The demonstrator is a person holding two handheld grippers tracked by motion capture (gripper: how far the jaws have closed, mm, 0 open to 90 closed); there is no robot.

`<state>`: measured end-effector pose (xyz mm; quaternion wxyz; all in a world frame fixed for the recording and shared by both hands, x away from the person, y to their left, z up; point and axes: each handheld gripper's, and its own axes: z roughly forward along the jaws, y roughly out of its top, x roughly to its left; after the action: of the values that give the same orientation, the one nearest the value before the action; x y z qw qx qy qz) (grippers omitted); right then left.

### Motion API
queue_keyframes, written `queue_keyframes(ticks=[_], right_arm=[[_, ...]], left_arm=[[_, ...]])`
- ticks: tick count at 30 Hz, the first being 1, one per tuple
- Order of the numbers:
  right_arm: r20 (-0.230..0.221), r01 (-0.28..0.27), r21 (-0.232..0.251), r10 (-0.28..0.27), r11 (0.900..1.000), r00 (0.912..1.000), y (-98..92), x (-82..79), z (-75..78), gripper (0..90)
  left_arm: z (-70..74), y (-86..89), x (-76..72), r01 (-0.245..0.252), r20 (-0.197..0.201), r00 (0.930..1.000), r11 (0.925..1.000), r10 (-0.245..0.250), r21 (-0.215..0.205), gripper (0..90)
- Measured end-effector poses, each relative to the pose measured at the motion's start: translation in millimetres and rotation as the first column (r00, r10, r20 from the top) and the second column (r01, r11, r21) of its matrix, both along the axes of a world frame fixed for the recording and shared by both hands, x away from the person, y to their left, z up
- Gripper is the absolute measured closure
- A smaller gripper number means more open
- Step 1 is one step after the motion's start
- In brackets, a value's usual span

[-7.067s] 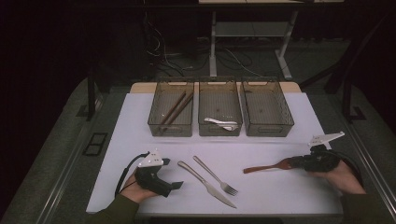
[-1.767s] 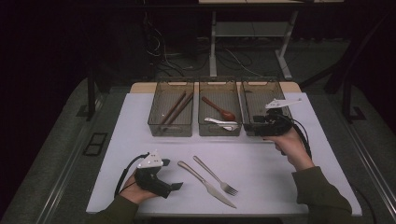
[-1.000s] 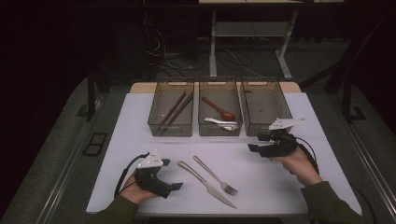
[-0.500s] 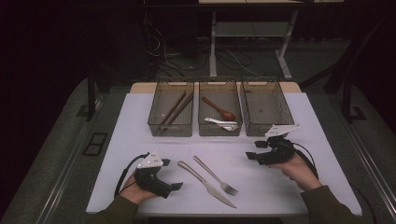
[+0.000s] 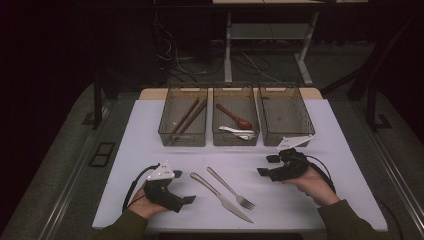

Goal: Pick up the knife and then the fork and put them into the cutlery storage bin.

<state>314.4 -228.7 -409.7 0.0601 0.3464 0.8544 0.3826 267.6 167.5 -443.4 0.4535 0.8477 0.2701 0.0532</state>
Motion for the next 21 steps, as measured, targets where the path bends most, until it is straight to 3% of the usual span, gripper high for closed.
queue_keyframes(ticks=[5,8,15,21], right_arm=[[-0.010,-0.021,-0.009,0.021,1.000,0.9997,8.3,-2.2,-0.2,38.2],[-0.019,-0.041,-0.009,0.041,0.999,0.9990,13.7,-4.1,-1.1,44.1],[-0.042,-0.122,-0.002,0.121,0.993,0.9917,27.4,-11.6,-2.3,70.5],[-0.067,-0.186,0.002,0.186,0.983,0.9803,39.4,-18.6,-6.5,85.0]], left_arm=[[0.1,1.1,-0.3,-0.001,0.001,1.0000,1.0000,0.001,0.003,0.2],[0.4,1.3,-0.3,-0.001,0.002,1.0000,1.0000,0.001,0.002,0.2],[0.0,0.7,-0.3,-0.005,0.000,1.0000,1.0000,0.005,0.002,0.2],[0.1,-0.4,-0.6,0.000,0.001,1.0000,1.0000,0.000,0.007,0.2]])
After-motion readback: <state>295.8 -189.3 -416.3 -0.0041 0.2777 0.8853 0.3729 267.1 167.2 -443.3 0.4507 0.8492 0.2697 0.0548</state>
